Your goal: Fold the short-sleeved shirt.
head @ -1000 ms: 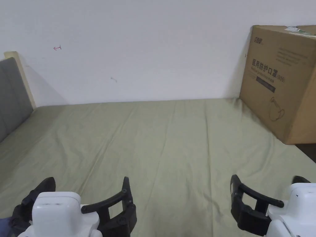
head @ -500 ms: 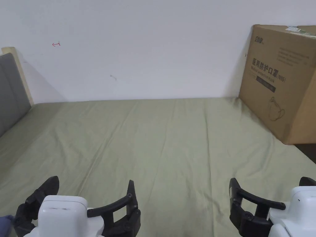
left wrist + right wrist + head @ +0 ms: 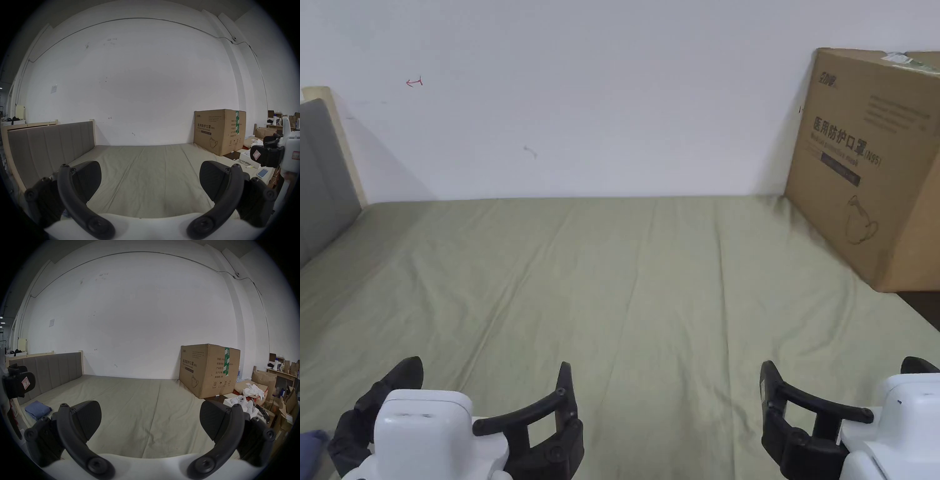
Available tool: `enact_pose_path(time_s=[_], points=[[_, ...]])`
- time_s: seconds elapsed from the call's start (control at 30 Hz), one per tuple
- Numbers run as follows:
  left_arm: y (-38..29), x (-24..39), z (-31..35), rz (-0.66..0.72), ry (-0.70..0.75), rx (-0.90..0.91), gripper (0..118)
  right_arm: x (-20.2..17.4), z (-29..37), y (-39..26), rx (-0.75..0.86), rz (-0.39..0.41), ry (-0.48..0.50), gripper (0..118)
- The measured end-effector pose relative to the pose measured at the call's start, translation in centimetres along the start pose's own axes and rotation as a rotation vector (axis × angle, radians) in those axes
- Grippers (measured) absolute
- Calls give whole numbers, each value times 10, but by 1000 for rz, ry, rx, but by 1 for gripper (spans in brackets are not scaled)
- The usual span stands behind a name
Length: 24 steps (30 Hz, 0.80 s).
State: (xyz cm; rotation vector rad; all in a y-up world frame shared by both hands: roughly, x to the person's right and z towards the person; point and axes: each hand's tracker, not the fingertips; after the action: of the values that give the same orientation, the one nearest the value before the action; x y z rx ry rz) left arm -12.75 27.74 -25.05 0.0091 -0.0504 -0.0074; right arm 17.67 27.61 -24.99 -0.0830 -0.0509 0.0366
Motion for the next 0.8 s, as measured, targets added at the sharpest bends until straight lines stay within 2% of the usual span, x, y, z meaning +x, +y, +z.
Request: enact_pose_path(time_s=[0.37, 0.6, 0.8], points=[[2, -1, -4, 68, -26, -61, 118, -5, -1, -3, -26, 5, 12, 118], [10, 4, -8, 90, 33, -130, 118, -6, -2, -5, -51, 9, 15, 118], [12, 8, -12, 93, 34, -149, 118, -4, -4, -4, -82, -28, 17, 118]])
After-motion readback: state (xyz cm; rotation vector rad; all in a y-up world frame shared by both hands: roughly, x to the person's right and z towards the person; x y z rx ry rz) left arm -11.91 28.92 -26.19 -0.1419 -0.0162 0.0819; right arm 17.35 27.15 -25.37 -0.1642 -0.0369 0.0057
